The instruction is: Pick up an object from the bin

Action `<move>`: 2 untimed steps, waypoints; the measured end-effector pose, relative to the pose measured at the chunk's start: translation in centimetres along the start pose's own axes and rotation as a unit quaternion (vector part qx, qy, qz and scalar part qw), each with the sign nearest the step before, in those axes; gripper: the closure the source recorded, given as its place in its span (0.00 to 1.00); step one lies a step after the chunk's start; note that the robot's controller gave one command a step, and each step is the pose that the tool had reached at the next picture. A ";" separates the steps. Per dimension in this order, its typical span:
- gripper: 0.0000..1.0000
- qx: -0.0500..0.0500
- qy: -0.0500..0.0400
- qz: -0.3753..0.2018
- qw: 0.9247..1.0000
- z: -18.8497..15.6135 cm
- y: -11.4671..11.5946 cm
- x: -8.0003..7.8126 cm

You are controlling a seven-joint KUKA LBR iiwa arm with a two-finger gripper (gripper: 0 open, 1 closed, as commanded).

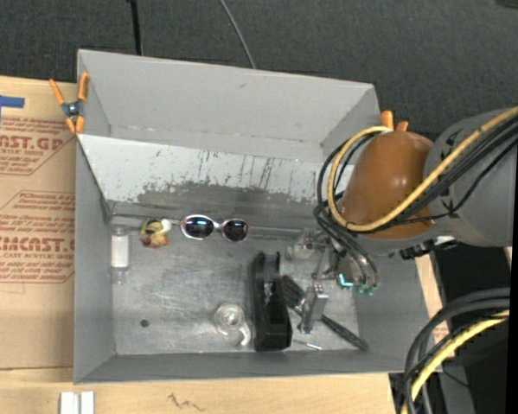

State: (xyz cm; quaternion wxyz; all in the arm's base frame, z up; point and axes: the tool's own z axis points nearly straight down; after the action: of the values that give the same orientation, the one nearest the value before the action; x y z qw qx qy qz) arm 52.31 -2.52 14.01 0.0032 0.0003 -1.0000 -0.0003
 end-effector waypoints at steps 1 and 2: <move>1.00 0.000 -0.004 0.000 1.000 -0.3 0.0 -0.2; 1.00 0.000 -0.004 0.000 1.000 -0.3 0.0 -0.2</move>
Offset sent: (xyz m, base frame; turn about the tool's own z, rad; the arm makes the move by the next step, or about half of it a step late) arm 0.0000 0.0000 0.0000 0.0000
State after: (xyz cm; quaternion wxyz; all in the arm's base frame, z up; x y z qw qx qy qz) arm 52.50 -2.52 14.33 -0.0003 0.0007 -1.0000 0.0000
